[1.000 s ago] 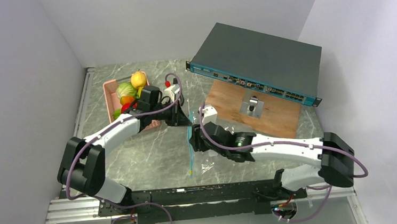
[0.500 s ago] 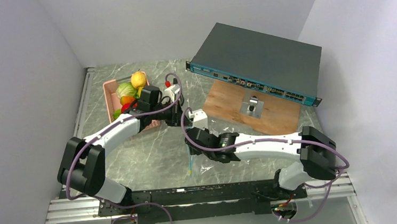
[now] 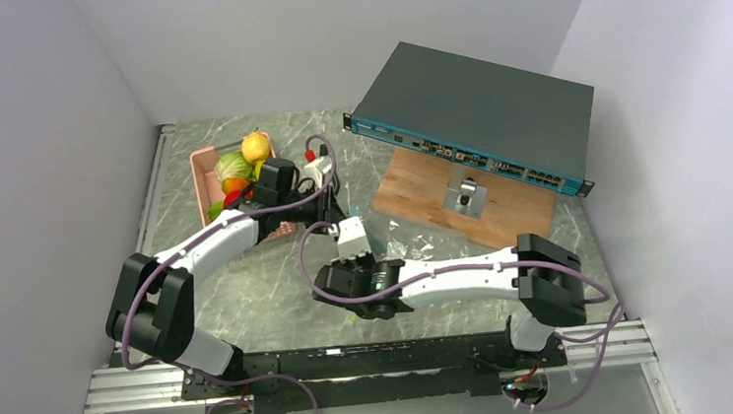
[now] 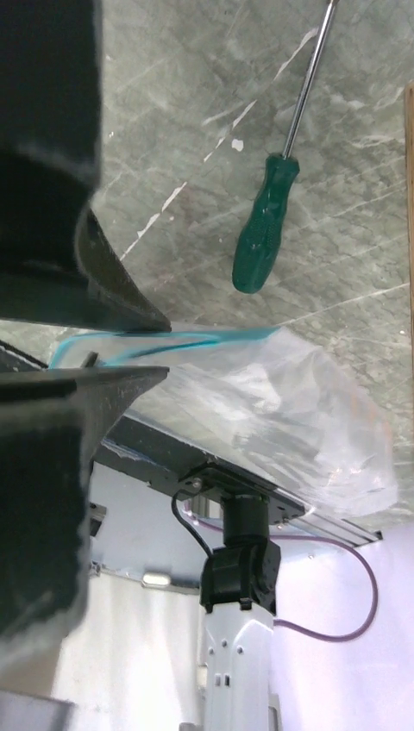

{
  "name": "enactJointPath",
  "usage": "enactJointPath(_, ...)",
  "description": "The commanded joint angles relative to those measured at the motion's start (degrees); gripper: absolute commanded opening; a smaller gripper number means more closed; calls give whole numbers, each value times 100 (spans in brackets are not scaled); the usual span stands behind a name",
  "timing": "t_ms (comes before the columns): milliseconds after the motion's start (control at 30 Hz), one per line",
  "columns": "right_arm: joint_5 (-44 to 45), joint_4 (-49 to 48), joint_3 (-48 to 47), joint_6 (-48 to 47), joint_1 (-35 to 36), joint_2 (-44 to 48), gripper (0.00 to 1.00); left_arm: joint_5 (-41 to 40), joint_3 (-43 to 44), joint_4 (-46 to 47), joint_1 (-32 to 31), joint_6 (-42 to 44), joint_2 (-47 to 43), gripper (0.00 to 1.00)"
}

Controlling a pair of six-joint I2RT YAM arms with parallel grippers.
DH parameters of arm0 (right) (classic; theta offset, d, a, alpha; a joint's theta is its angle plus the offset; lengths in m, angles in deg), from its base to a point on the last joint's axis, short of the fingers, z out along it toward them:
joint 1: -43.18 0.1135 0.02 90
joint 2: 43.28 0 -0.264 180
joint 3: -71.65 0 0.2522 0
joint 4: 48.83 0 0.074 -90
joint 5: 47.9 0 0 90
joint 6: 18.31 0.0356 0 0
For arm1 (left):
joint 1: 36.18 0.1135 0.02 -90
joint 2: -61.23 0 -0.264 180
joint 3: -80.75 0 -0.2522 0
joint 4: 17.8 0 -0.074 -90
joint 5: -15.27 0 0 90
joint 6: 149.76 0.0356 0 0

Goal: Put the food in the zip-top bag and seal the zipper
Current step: Open the zipper of the food storage bag at the center of the board.

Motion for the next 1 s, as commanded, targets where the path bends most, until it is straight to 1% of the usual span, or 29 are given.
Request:
enactJointPath(0, 202, -345, 554, -72, -86, 889, 0, 33, 265, -56, 13, 106, -336, 41)
enactJointPath(33, -11, -672, 801, -275, -127, 1171, 0, 11, 206, -12, 10, 127, -436, 51)
enactJointPath(100, -419, -1243, 1255, -466, -225, 1701, 0, -12, 115, 121, 9, 148, -640, 62)
enactJointPath(133, -589, -1441, 1431, -477, -283, 1942, 0, 41, 75, 212, 10, 152, -719, 65)
enactJointPath(200, -963, -1643, 1667, -399, -523, 2306, 0, 106, -1, 362, 9, 149, -856, 69)
enactJointPath(233, -1320, -1716, 1748, -366, -695, 2448, 0, 106, -43, 414, 5, 156, -913, 73)
enactJointPath(300, -1761, -1835, 1880, -329, -1003, 2682, 0, 122, -75, 475, -20, 210, -1002, 79)
enactJointPath(367, -1891, -1869, 1934, -312, -1139, 2843, 0, 136, -79, 482, -96, 259, -1030, 81)
enactJointPath(533, -1936, -1753, 1759, -304, -1187, 2920, 0, -61, 79, 113, -438, 500, -819, 72)
enactJointPath(633, -1998, -1740, 1637, -301, -1186, 2851, 0, -86, 114, 59, -598, 552, -720, 74)
enactJointPath(700, -2036, -1706, 1557, -296, -1187, 2803, 0, -253, 174, -125, -689, 644, -654, 75)
enactJointPath(767, -2003, -1642, 1521, -282, -1187, 2840, 0, -474, 296, -395, -727, 764, -576, 67)
enactJointPath(833, -1927, -1583, 1520, -293, -1186, 2973, 0, -628, 365, -585, -736, 829, -543, 56)
enactJointPath(967, -1781, -1270, 1447, -398, -1187, 3365, 0, -960, 451, -821, -740, 921, -551, 38)
